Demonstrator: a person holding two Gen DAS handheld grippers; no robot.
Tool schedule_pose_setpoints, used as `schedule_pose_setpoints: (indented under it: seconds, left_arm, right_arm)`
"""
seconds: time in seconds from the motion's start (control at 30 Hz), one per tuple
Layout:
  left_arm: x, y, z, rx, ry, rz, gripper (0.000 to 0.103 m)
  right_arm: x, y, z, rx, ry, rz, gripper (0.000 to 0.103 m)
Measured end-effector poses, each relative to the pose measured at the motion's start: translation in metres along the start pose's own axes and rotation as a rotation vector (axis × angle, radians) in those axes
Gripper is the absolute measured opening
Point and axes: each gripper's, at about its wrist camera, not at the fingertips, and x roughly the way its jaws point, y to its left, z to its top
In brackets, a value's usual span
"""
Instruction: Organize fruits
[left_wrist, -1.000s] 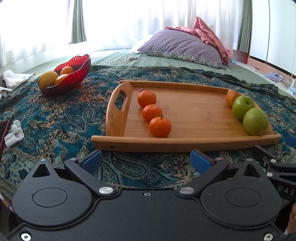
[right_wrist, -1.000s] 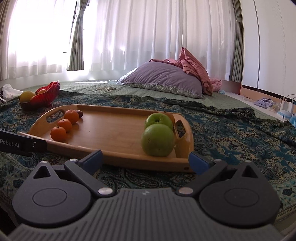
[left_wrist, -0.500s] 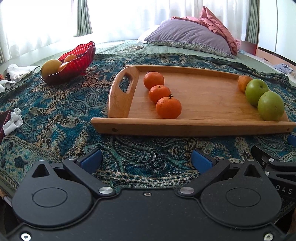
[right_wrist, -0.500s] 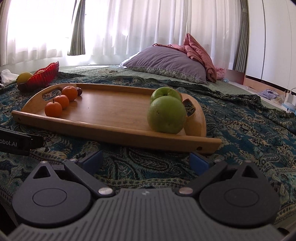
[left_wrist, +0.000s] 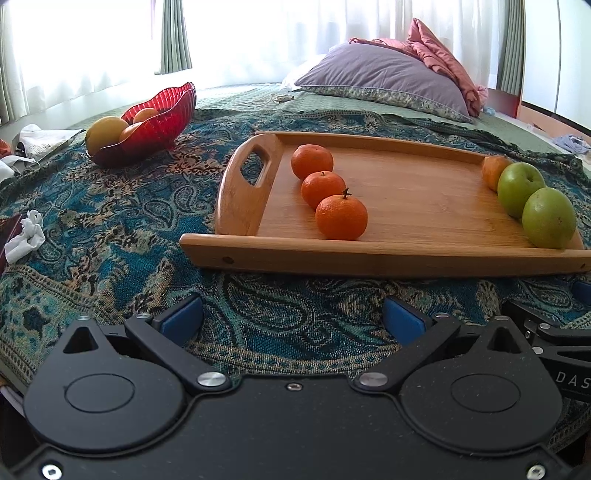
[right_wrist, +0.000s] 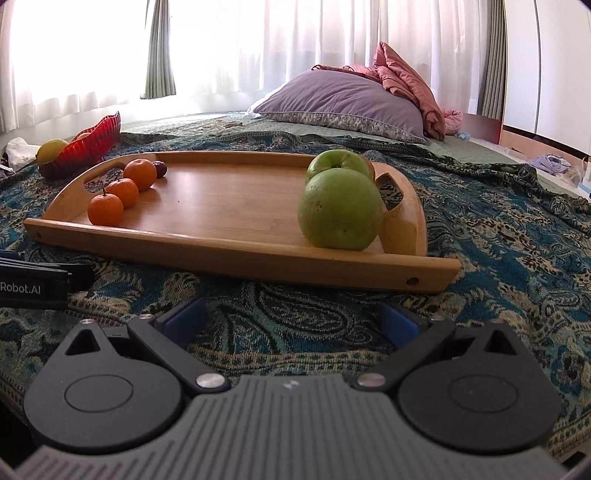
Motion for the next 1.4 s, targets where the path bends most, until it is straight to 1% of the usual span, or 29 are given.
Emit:
schedule_pose_setpoints:
  seconds: [0.47,1.4]
  left_arm:
    - [0.0056,0.0004,0.0062,0.005,0.047,-0.005,0.103]
    - [0.0059,0.0014,0.0047,0.004,0.043,-0.005,0.103]
  right_arm:
    - [0.0003,-0.0003,0.0016,0.000,0.010,-0.001,0.103]
    - [0.0022,-0.0013,0.0030,0.015,0.030,0.002,0.103]
